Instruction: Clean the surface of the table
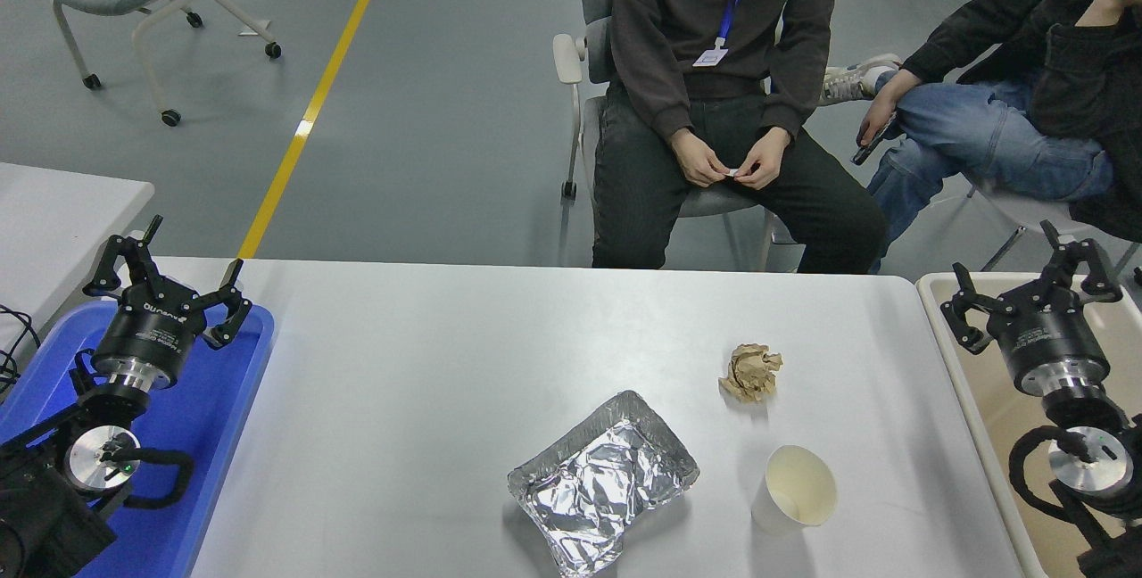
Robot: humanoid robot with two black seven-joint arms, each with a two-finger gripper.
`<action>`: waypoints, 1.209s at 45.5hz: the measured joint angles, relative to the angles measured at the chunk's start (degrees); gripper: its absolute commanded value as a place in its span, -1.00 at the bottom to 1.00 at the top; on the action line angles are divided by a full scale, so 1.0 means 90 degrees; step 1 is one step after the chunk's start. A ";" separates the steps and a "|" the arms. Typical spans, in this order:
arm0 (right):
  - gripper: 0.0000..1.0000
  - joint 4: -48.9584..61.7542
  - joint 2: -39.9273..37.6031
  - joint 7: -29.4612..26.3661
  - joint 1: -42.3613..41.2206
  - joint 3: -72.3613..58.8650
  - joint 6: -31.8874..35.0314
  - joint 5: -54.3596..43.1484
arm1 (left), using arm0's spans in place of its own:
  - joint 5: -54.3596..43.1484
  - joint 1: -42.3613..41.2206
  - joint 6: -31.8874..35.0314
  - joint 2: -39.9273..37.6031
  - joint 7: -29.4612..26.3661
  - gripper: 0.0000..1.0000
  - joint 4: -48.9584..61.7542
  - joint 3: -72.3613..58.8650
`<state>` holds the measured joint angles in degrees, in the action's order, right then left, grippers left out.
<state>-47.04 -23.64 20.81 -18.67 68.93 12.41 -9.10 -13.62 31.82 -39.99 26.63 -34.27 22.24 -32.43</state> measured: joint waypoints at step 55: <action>0.99 -0.0864 -0.0959 0.0463 0.0331 -0.0955 0.0543 -0.0142 | 0.0000 0.0004 -0.0010 -0.0010 -0.0001 1.00 0.0000 -0.0010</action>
<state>-54.82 -32.26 24.97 -15.69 60.34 17.30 -10.39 -13.62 31.85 -40.08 26.54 -34.28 22.24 -32.52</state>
